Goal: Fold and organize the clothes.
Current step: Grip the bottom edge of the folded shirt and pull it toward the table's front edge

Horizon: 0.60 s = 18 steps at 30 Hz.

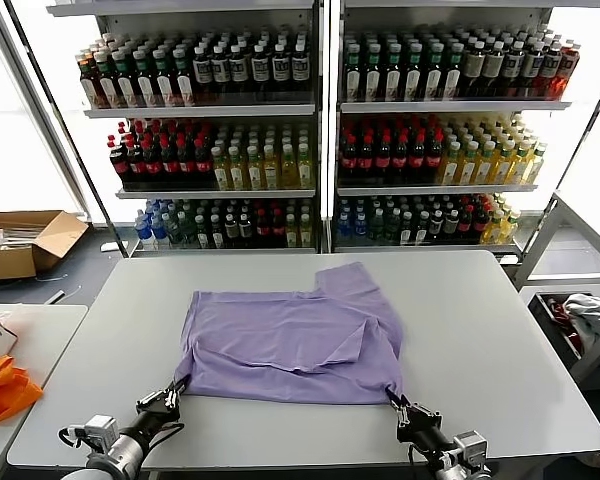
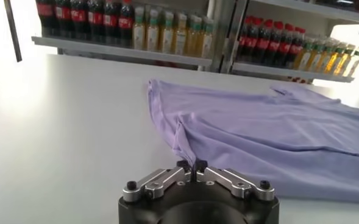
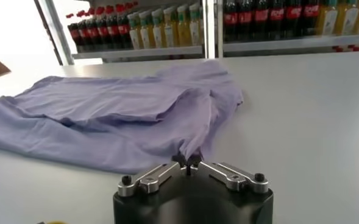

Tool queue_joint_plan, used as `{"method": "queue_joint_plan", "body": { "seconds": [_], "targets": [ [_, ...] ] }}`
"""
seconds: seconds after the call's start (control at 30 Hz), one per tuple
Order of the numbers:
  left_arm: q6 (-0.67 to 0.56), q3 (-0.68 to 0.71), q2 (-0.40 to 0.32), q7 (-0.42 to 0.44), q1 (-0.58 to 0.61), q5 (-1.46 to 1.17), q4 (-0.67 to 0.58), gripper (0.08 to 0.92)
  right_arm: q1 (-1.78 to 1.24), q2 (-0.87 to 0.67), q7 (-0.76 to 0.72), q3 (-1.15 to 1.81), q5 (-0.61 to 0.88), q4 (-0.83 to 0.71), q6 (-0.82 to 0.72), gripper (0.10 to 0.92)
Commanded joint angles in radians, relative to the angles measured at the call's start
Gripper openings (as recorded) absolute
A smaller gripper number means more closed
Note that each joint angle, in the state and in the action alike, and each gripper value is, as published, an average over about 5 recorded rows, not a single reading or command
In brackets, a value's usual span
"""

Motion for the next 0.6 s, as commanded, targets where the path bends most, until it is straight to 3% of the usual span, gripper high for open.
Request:
{"method": "queue_joint_plan", "body": {
  "seconds": [0.03,0.6],
  "targets": [
    [0.002,-0.071,-0.023,-0.002,0.132,0.019,-0.126,0.101,-0.132,-0.044,-0.014,0.035,0.011,0.062,0.015,0.109],
    [0.018,-0.186,-0.107,0.001,0.379,0.091,-0.235,0.105,-0.151,-0.103,-0.009,0.012,-0.023,0.106,-0.02,0.111]
  ]
}}
